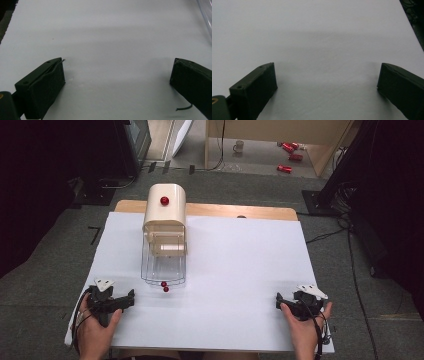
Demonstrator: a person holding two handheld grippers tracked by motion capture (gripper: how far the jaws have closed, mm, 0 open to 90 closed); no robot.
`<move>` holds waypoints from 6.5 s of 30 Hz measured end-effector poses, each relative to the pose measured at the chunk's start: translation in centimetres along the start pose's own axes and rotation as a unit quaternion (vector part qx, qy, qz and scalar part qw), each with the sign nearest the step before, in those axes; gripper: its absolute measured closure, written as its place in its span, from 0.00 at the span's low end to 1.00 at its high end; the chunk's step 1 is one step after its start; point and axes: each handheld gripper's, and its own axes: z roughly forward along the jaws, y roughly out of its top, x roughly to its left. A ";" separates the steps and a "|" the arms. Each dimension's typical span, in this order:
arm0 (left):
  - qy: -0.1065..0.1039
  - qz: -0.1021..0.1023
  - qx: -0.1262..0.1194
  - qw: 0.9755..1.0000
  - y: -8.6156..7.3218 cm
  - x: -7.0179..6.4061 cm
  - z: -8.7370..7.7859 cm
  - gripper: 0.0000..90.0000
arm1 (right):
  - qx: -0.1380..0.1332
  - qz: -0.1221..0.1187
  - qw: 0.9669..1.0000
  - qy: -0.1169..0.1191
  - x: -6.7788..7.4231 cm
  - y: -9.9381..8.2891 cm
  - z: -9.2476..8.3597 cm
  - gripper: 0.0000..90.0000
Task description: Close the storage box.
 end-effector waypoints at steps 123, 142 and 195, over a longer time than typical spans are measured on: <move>0.000 0.001 0.002 1.000 0.0 0.0 0.0 0.00 | -0.066 -0.132 0.951 0.272 30.5 3.1 -5.0 0.75; 0.000 0.001 0.002 1.000 0.0 0.0 0.0 0.00 | -0.050 -0.110 0.954 0.273 32.6 2.9 -3.2 0.77; 0.000 -0.002 -0.001 1.000 0.0 0.0 0.0 0.00 | -0.073 -0.115 0.955 0.264 33.3 10.4 -3.1 0.86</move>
